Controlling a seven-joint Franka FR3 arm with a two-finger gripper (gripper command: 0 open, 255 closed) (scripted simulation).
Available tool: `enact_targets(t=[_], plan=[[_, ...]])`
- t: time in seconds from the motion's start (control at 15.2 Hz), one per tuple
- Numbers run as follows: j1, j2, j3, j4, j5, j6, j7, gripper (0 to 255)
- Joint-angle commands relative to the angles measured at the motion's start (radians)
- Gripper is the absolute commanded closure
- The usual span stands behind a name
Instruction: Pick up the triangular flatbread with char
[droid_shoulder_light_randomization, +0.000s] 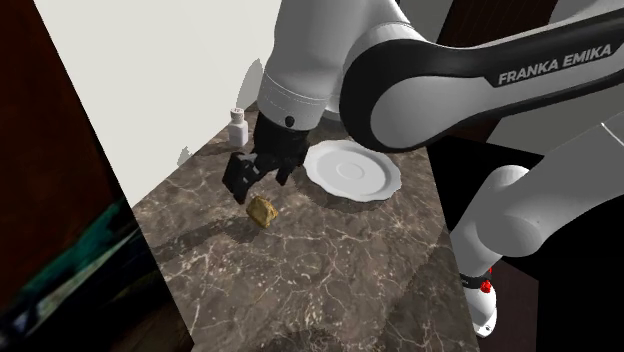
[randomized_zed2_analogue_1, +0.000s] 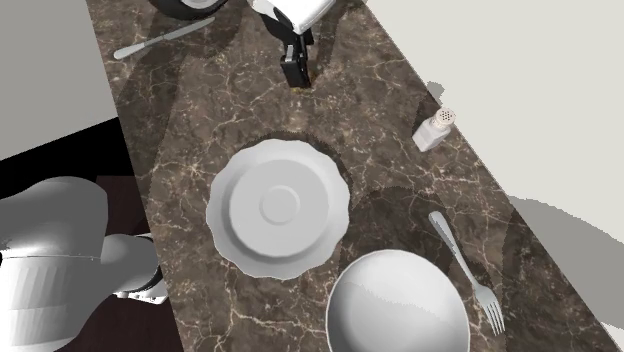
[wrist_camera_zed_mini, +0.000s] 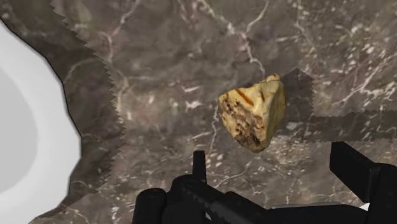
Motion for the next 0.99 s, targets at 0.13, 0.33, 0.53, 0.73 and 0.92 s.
enact_targets(t=[0.13,0.33,0.53,0.73,0.92], plan=[[-0.004,0.022,0.019,-0.033,-0.007,0.055,0.012,0],[-0.006,0.035,0.029,-0.058,-0.011,0.092,0.018,0],[-0.007,0.034,0.028,-0.058,-0.011,0.091,0.017,255],[-0.007,0.035,0.028,-0.057,-0.011,0.091,0.017,255],[-0.007,0.034,0.028,-0.057,-0.011,0.091,0.017,255]])
